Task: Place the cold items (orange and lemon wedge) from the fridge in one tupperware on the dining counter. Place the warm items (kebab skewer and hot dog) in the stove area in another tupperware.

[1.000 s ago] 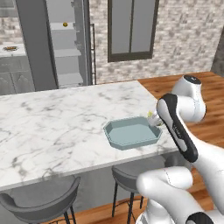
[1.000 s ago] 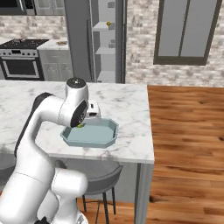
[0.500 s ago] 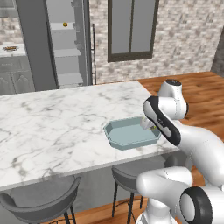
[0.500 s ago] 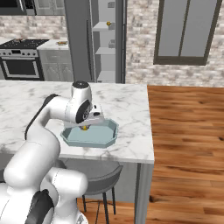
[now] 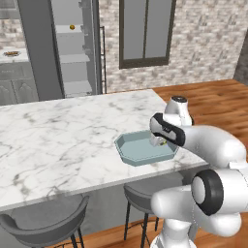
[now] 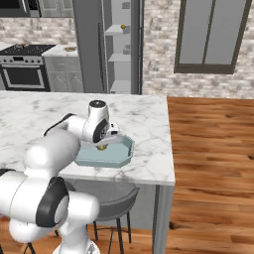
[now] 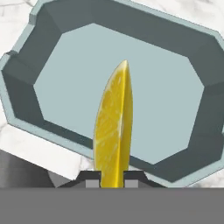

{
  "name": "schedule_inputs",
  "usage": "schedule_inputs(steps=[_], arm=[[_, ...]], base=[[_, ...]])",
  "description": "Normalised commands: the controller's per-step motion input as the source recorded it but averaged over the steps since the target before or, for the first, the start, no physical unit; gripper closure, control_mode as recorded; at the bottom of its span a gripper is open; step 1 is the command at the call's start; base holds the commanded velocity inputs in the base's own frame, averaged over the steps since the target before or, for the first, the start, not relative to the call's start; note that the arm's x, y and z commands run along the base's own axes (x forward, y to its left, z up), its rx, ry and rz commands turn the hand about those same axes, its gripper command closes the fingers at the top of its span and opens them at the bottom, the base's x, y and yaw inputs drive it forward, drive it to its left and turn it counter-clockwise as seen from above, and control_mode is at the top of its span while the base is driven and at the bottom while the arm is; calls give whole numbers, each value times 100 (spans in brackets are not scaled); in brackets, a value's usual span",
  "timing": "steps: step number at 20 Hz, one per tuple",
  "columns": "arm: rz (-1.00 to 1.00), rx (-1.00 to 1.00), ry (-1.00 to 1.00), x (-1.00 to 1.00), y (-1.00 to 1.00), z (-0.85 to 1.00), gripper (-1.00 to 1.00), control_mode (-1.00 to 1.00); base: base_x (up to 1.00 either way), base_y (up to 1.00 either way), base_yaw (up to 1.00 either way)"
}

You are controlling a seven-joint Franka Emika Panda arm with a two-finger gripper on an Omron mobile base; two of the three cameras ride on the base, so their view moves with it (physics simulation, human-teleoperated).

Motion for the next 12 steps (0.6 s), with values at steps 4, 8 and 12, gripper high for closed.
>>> schedule_inputs(steps=[4,8,12], arm=[[5,0,0,48,-7,-55,100,-100],[4,0,0,37,-7,-44,100,-100],[2,0,0,34,-1,-37,100,-100]], base=[[0,0,0],[0,0,0],[0,0,0]])
